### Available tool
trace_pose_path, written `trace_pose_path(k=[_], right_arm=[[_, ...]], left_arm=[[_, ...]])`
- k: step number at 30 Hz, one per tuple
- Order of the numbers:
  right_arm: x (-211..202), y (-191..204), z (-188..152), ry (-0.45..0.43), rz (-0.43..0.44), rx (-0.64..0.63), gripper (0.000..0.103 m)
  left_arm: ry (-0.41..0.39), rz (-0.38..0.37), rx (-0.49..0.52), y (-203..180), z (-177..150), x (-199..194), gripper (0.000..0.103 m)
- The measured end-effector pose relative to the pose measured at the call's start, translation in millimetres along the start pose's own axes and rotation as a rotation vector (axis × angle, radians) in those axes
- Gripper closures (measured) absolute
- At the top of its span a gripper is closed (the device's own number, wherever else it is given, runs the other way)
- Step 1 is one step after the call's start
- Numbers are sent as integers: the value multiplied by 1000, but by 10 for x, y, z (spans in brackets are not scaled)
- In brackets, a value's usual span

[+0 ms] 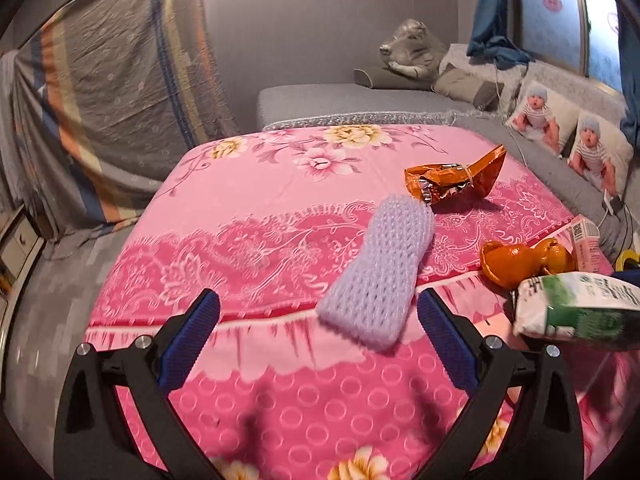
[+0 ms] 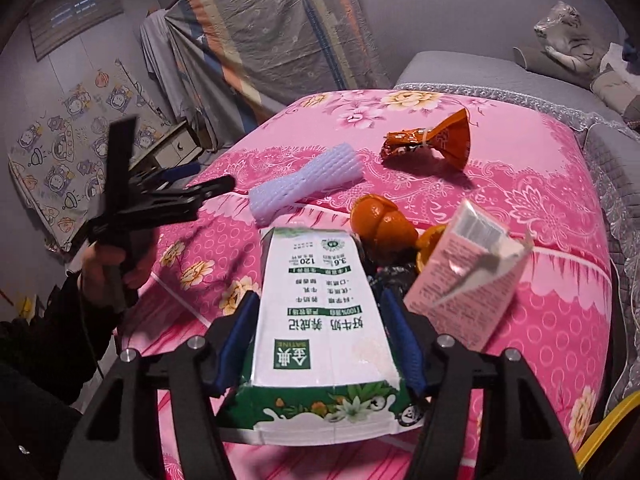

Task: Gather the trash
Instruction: 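Grasp the white foam net sleeve with the left tool while the right tool holds the carton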

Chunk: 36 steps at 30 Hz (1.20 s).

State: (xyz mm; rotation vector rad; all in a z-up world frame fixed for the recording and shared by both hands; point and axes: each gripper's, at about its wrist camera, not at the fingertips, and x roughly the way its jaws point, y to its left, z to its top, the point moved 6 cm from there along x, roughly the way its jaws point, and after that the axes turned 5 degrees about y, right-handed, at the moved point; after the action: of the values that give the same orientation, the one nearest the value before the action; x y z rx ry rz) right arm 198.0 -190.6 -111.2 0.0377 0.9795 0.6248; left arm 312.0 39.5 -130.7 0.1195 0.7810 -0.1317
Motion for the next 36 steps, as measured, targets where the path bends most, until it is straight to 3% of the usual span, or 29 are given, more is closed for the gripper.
trace_pose_path(k=[6,12,15,19,22,26,31,33,36], right_arm=[[-179,16,-116,-67,59,62,44],[-623,-13,-104,-202,169,150,44],[-767,-22,-116,-237,194,172,43],[-880,-40,-150,-264,216,192,43],[-957,-21,-187,-280,225,198,43],[-1007,14,-221,-291,228,200,43],[-1029,-6,-246,-298,241,225,43],[-1037,-19,-245,-305,242,230,43],[-1078,-25,-263,-316,242,238,43]], left_arm=[[72,-9,19,-74,104,342,9],[109,-24,31,-152,196,543,10],[125,-34,42,-210,193,620,19],[142,-41,50,-271,174,695,22],[155,-42,49,-274,153,758,34],[183,-63,47,-293,110,834,58],[162,-72,54,-307,113,807,73],[149,-76,46,-293,138,754,87],[119,-91,51,-303,176,623,88]])
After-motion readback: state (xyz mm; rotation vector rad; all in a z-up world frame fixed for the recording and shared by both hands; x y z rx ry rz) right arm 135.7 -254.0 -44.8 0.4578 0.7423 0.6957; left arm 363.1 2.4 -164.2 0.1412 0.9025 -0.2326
